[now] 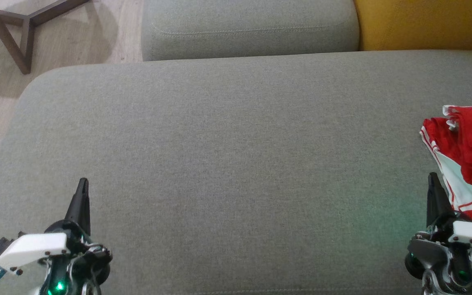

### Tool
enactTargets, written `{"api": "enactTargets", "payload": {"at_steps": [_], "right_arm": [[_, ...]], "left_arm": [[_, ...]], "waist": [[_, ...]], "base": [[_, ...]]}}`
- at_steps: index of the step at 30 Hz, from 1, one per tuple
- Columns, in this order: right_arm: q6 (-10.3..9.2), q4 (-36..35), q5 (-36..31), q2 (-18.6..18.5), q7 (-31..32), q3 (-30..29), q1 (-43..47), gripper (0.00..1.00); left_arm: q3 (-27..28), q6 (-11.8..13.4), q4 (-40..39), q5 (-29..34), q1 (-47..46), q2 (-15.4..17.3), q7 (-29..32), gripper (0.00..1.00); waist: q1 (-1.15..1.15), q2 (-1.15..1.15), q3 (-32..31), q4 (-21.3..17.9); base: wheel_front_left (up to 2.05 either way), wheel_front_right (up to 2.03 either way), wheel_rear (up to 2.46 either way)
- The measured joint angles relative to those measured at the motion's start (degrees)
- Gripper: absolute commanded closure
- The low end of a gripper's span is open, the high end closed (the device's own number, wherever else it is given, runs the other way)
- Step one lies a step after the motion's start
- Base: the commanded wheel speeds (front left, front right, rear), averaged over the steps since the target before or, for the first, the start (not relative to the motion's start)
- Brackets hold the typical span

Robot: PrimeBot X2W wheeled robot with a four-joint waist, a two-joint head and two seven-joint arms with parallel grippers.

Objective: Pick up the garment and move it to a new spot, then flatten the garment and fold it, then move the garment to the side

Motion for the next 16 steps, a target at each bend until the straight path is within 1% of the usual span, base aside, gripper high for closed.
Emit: {"api": "enactTargets", "payload": {"at_steps": [16], "right_arm": [[0.00,0.0,0.0,0.0,0.1,-0.1,0.0,1.00]], "left_arm": [[0.2,0.0,0.0,0.0,0.0,-0.1,0.4,1.00]], "waist": [[0.00,0.00,0.0,0.0]], "base": [[0.00,0.00,0.00]]}}
